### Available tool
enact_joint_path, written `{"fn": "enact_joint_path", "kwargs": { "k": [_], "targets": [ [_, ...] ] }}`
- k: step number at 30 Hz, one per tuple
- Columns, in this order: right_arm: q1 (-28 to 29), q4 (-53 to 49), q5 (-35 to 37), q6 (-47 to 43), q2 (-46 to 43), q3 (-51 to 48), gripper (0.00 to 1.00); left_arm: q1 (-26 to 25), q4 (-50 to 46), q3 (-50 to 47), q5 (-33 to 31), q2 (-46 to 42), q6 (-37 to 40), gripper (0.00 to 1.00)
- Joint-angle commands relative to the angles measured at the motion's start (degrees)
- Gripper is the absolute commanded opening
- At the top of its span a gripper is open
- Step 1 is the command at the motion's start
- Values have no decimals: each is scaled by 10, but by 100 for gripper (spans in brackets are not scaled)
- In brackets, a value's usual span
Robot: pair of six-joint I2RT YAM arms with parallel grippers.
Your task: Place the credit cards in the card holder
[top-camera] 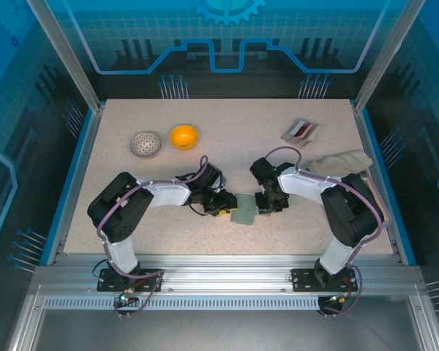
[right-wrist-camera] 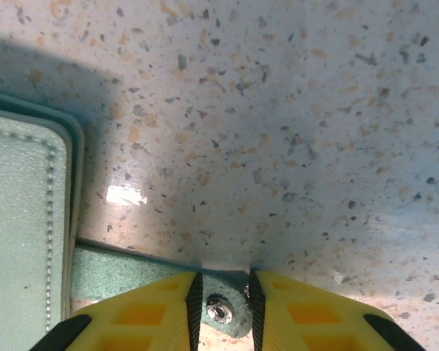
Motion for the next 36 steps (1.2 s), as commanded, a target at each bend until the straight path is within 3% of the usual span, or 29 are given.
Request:
{"fn": "enact_joint_path", "kwargs": {
  "k": [1, 4, 8, 12, 15, 19, 23, 28, 36],
  "targets": [
    [5, -20, 28, 9, -20, 8, 30, -5, -24, 3, -8, 0, 11, 40],
    [-28, -4, 5, -7, -88, 33, 38, -5, -27, 5, -18, -21, 16, 41],
    [-119, 24, -51, -30, -148, 70, 56, -5, -39, 10, -49, -55, 22, 42],
    [-219, 28, -56, -48, -137, 138, 74, -5, -55, 23, -78, -76, 34, 44],
    [-287, 34, -59, -51, -93, 199, 99, -5, -67, 34, -98, -84, 44, 46],
    [-359, 10, -74, -36, 14, 310, 100, -4, -82, 49, -120, -93, 61, 49],
    [-396, 23, -96, -19, 106, 390, 100, 0, -98, 62, -137, -98, 73, 52],
    [-419, 1, -92, 8, 225, 518, 100, 12, -111, 73, -132, -94, 81, 52],
    [-431, -49, -167, 25, 386, 706, 98, 29, -114, 67, -127, -89, 82, 53]
  ]
}}
